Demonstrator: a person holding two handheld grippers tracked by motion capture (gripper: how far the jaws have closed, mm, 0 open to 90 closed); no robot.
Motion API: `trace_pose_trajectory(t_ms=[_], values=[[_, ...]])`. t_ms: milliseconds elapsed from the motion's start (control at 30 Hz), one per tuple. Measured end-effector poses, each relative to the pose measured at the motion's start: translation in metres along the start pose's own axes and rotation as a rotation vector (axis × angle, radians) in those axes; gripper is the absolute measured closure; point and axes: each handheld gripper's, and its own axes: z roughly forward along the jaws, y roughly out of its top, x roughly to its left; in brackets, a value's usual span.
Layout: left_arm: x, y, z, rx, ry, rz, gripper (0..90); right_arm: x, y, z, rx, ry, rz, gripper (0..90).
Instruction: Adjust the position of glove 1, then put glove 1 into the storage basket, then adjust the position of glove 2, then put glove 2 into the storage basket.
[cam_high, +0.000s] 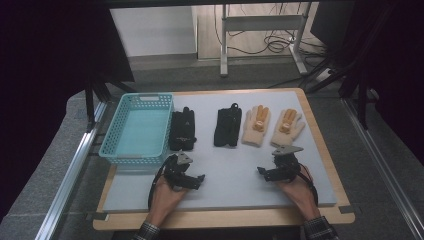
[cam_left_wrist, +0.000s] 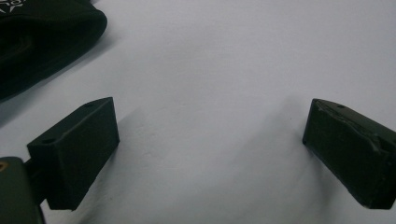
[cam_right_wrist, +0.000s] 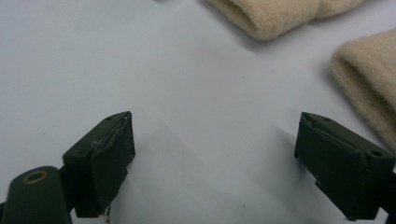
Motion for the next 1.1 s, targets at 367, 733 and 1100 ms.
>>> trace_pose_trajectory(t_ms=[367, 733, 1100], values=[[0.0, -0.0003, -0.0001, -0.002, 0.0, 0.0, 3.9, 0.0, -0.0004, 0.0002, -0.002, 0.001, 0.009, 11.3], [0.0001, -0.0004, -0.0001, -0.003, 0.0, 0.0, 4.0, 0.0004, -0.0005, -0.0001, -0.003, 0.005, 0.008, 11.2], [0.0001, -0.0005, -0.0001, -0.003, 0.0, 0.0, 4.0, 0.0016, -0.0003, -0.0008, -0.004, -0.005, 0.019, 11.6]])
